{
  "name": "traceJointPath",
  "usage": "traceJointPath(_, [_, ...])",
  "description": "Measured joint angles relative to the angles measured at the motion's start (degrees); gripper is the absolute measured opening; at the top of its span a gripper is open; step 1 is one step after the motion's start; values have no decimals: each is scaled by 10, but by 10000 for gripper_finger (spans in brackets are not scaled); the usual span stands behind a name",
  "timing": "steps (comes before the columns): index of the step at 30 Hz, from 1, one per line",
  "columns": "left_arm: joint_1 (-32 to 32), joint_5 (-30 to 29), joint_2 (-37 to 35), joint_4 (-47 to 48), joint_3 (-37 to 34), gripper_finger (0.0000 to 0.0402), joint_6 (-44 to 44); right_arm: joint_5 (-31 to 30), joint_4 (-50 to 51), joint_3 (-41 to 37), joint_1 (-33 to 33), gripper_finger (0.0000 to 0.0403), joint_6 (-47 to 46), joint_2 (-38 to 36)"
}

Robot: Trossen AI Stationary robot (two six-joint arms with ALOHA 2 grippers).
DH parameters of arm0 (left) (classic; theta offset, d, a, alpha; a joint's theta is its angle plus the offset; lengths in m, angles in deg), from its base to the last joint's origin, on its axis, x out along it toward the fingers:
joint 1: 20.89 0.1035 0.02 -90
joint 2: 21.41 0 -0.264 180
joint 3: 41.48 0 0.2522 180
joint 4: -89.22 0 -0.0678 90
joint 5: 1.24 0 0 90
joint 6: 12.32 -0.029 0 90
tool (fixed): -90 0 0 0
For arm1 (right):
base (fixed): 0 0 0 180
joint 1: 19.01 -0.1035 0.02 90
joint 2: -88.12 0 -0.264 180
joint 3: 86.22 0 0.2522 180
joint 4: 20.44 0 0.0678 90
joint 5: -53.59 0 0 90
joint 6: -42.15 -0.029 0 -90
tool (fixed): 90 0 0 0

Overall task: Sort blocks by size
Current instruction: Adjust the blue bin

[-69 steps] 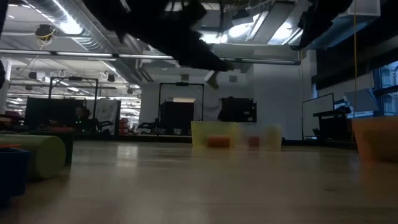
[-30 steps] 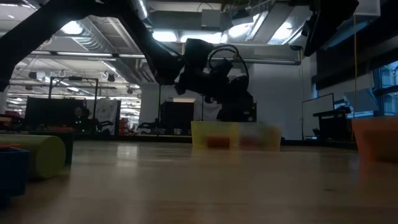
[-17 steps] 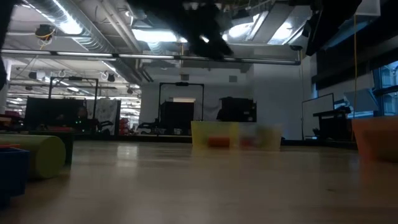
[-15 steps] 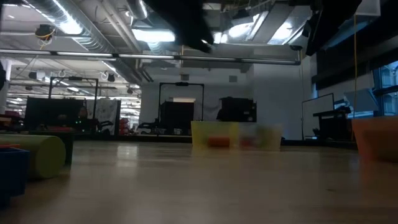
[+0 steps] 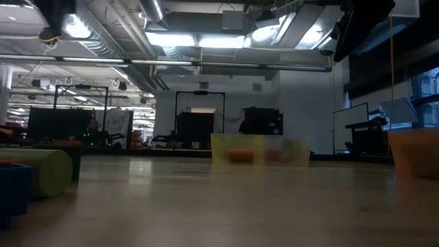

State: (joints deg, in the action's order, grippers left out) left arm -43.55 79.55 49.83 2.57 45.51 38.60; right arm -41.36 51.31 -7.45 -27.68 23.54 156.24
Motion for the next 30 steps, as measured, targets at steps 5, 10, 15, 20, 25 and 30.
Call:
traceJointPath(5, [-68,2,1,-42,-67,162,-40,0,0,0,0,182,0,0])
traceJointPath(10, [-97,2,19,-73,-115,155,-83,0,0,0,0,182,0,0])
traceJointPath(15, [-104,26,49,-76,-147,150,-121,0,-6,0,0,182,0,0])
traceJointPath(20, [-104,64,76,-96,-166,144,-155,0,-13,0,0,182,0,0])
traceJointPath(25, [-104,70,90,-101,-180,143,-166,0,-13,0,0,182,0,0])
traceJointPath(30, [-103,69,92,-103,-187,143,-164,0,-13,0,0,182,0,0])
